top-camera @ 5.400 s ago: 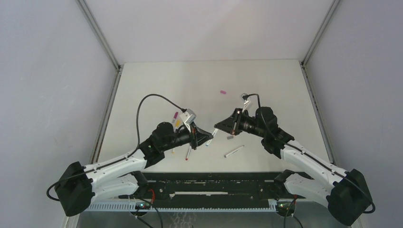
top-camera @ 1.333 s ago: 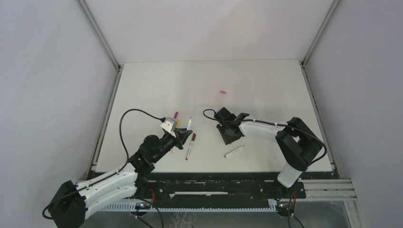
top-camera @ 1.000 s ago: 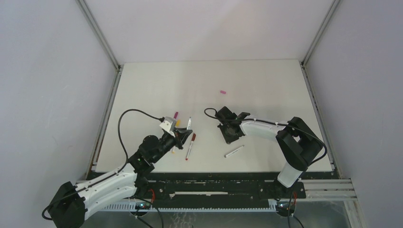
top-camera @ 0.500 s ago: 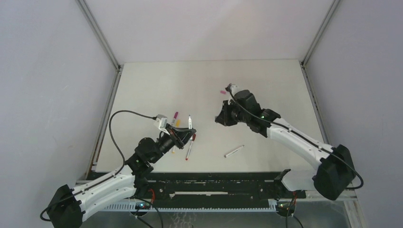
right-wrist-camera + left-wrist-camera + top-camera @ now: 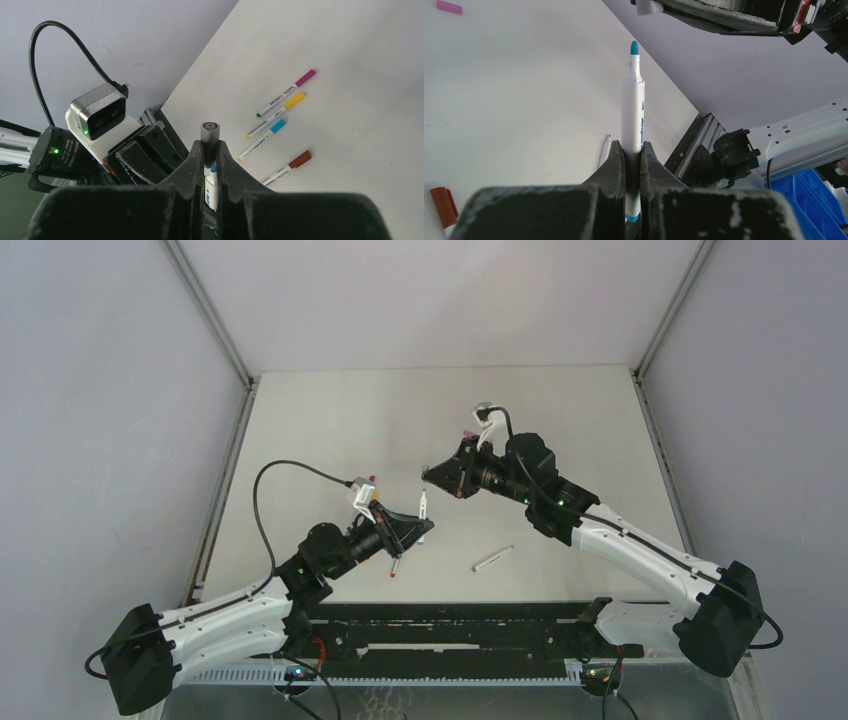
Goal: Insert the pens into the pen caps
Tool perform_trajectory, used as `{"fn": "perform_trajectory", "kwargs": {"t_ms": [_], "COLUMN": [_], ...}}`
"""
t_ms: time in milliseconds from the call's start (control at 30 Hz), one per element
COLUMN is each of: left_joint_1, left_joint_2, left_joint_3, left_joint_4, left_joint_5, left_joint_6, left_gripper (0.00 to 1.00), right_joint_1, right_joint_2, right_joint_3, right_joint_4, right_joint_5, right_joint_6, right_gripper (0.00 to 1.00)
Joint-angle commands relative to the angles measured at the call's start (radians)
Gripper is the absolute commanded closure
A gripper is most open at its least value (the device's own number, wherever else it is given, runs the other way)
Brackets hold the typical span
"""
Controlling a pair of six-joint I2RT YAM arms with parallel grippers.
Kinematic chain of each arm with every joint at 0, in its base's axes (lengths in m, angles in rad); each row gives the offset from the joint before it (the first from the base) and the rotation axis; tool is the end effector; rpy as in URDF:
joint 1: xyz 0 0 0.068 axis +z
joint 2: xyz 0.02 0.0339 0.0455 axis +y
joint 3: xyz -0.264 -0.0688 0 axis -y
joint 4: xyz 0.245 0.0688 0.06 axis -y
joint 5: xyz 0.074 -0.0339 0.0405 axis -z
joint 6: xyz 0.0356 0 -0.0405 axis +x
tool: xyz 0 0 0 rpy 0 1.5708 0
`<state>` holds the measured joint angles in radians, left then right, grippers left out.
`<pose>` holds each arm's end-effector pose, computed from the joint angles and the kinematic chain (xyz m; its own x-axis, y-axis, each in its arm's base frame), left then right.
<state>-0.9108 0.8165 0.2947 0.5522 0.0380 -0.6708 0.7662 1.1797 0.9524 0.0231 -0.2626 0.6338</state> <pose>0.1161 -0.1518 0.2391 -0.4906 -0.3810 -0.7837 0.6482 0.4415 -0.6204 0.1937 0.1992 0.3388 -0.6228 0.1944 -0.7579 -0.6006 0.5019 0.6223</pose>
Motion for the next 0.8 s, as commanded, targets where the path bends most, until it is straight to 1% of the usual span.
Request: {"fn": "perform_trajectory", "kwargs": {"t_ms": [0,400,467,767], "left_joint_1": [-0.008,-0.011,-0.011,-0.013], "left_joint_2": [-0.004,-0.022,-0.028,-0.036], "left_joint_3": [0.066,0.066,0.067,0.067], "left_joint_4": [0.014,0.003,0.004,0.003], "left_joint_5": [0.013,0.002,0.0,-0.002], "left_joint_6": [-0.006,-0.006,0.02,0.027], "left_gripper": [1.0,1.0,1.0,1.0], "right_joint_1": [0.015,0.03,0.03,0.033], "right_joint_2": [-0.013,-0.002,-0.001,0.006], "right_joint_3": [-0.002,-0.007,-0.007,-0.007], "right_joint_4": [0.069,0.062,0.056,0.043], "right_joint_5": [-0.012,-0.002,0.003,0.004], "right_joint_6": [0.02,0.007,0.004,-0.006], "right_gripper": [1.0,1.0,1.0,1.0]}}
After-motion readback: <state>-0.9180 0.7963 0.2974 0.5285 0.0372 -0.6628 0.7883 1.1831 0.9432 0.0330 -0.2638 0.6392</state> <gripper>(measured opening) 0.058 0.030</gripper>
